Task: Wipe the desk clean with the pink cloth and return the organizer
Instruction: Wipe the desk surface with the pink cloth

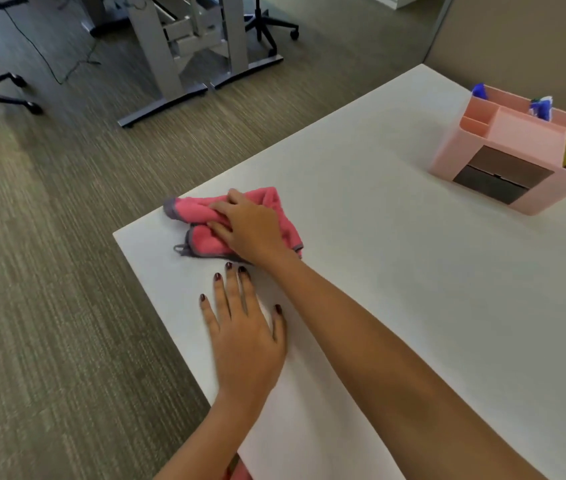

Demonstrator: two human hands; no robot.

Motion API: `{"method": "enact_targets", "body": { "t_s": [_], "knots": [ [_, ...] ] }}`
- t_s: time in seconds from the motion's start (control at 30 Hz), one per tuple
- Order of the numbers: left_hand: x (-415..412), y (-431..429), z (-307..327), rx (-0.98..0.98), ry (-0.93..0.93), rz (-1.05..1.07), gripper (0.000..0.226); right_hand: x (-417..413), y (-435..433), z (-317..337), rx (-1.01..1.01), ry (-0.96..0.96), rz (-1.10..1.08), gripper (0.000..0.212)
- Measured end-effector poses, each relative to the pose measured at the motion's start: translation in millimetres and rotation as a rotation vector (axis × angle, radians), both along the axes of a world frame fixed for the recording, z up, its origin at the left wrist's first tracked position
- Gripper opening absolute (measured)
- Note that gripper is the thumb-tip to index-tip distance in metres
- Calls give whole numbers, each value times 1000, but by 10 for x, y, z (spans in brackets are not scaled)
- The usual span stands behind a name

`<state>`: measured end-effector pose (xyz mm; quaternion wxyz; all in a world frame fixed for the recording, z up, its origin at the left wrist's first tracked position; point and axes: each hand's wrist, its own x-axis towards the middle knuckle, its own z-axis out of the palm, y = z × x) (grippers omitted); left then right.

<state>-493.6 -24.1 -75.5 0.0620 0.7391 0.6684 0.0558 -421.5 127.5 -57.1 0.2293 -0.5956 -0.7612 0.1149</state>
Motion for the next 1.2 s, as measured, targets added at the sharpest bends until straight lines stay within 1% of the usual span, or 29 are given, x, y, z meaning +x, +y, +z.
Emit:
{"method": "enact_targets", "body": {
  "t_s": [0.17,0.27,0.3,0.33,0.37,0.47,0.6,0.63,0.7,0.83,0.97,1.13,1.2],
  "knots": [
    [-22,-16,2,1,2,-7,70,745,-343,-2,-7,2,-381,29],
    [-116,42,-59,13,17,31,69,1071,-530,-70,-37,17,-606,27],
    [8,-53,12,37,9,-31,69,1333,-833,-11,-27,-2,-732,27],
    [1,-59,-3,45,9,-41,69,1403,-927,-15,-25,-10,-800,27],
    [-36,-37,-21,39,4,-16,69,1427,-949,-36,-25,-13,-838,28],
    [-6,-45,-13,49,2,-28,70,1382,-1202,-18,-73,-64,-918,31],
    [-18,-61,-1,46,-16,-31,72,1289,-1607,11,-68,-47,-828,29],
    [-7,-71,0,46,-27,-39,74,1313,-1744,10,-73,-53,-840,29],
    [2,-96,13,49,-42,-48,77,1408,-1994,-6,-83,-80,-934,29],
    [1,-156,40,83,-27,-78,79,1685,-2505,-18,-118,-71,-1210,29],
    [151,-260,94,84,-101,-111,77,2003,-3094,-16,-129,-54,-1456,31],
    [682,-598,204,89,-166,-353,78,2308,-3677,41,-110,15,-1725,32],
    [941,-775,231,83,-188,-457,77,2317,-3824,67,-121,-22,-1733,32]
  ]
}}
